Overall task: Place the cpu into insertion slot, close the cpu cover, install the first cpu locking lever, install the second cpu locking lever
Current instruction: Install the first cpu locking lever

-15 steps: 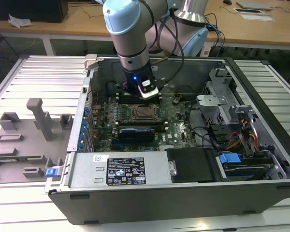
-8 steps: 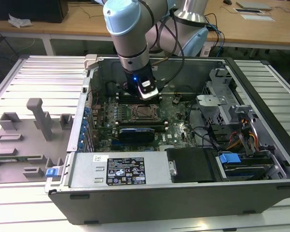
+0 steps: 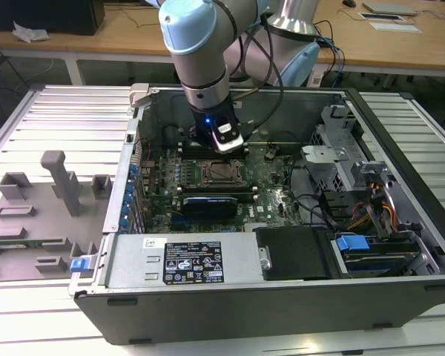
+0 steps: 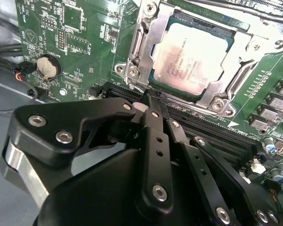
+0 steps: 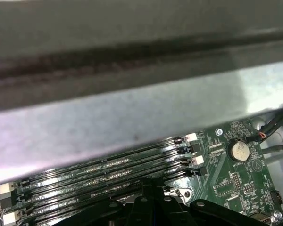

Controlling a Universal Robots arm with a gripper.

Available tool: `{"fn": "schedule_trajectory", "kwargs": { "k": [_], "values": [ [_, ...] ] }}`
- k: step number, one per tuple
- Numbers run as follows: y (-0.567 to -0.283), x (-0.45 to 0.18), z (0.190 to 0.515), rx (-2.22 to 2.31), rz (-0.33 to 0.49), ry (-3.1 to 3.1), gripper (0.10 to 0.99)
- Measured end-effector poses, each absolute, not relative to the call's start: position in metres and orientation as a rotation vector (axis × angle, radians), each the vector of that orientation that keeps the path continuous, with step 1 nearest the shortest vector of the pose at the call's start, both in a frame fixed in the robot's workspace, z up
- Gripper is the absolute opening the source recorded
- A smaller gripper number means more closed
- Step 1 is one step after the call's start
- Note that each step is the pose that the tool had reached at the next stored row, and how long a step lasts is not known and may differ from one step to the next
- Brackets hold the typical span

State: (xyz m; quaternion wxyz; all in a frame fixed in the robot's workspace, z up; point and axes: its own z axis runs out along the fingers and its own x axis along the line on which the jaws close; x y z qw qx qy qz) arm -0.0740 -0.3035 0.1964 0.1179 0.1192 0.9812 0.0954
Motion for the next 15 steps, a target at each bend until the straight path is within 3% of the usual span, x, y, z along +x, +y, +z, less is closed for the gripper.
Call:
{"fn": "schedule_trajectory", "kwargs": {
  "k": [7, 13, 14, 15],
  "values": [
    [-0.304, -0.074, 0.208, 0.345, 0.253, 2.871, 0.106],
    [-0.304, -0.074, 0.220, 0.331, 0.137, 2.874, 0.106],
    [-0.304, -0.074, 0.224, 0.323, 0.073, 2.877, 0.106],
    [-0.304, -0.074, 0.224, 0.323, 0.064, 2.879, 0.106]
  ]
}}
